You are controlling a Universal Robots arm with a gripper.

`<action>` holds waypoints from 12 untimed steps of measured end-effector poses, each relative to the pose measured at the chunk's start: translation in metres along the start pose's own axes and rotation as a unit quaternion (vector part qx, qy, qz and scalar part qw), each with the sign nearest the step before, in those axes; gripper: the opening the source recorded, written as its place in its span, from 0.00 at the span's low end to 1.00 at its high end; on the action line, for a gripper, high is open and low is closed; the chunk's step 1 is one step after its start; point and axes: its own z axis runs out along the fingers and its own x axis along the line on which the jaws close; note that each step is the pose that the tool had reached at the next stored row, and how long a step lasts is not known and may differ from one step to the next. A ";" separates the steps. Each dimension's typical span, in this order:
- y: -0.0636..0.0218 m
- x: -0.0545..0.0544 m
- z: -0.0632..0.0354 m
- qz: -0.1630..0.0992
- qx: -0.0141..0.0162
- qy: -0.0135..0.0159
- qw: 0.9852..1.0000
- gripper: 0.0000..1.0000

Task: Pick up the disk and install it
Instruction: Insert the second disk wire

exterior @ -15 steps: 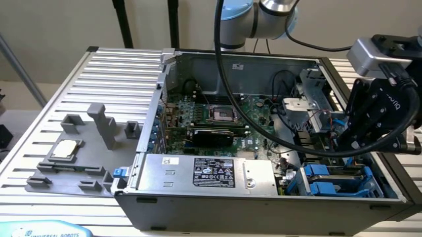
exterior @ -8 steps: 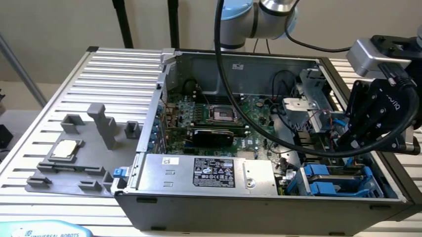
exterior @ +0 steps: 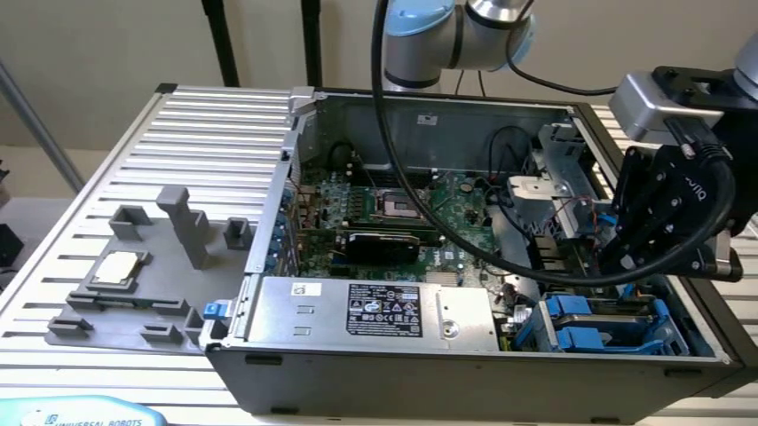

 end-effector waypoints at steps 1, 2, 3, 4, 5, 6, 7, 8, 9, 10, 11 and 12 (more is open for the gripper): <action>0.0005 0.000 0.0012 0.000 0.000 0.000 1.000 0.16; 0.0006 0.001 0.0026 -0.001 0.000 0.000 1.000 0.16; 0.0004 0.001 0.0040 -0.002 0.001 0.000 1.000 0.16; 0.0003 0.002 0.0054 -0.002 0.002 0.000 1.000 0.16; 0.0002 0.002 0.0069 -0.002 0.002 0.000 1.000 0.16; 0.0001 0.002 0.0085 -0.002 0.002 0.000 1.000 0.16; 0.0000 0.003 0.0098 -0.003 0.003 0.000 1.000 0.16; -0.0001 0.003 0.0113 -0.003 0.003 0.000 1.000 0.16; -0.0002 0.004 0.0126 -0.003 0.004 0.000 1.000 0.16; -0.0004 0.004 0.0139 -0.003 0.005 0.000 1.000 0.16; -0.0005 0.004 0.0151 -0.003 0.006 0.000 1.000 0.16; -0.0006 0.005 0.0162 -0.003 0.006 0.000 1.000 0.16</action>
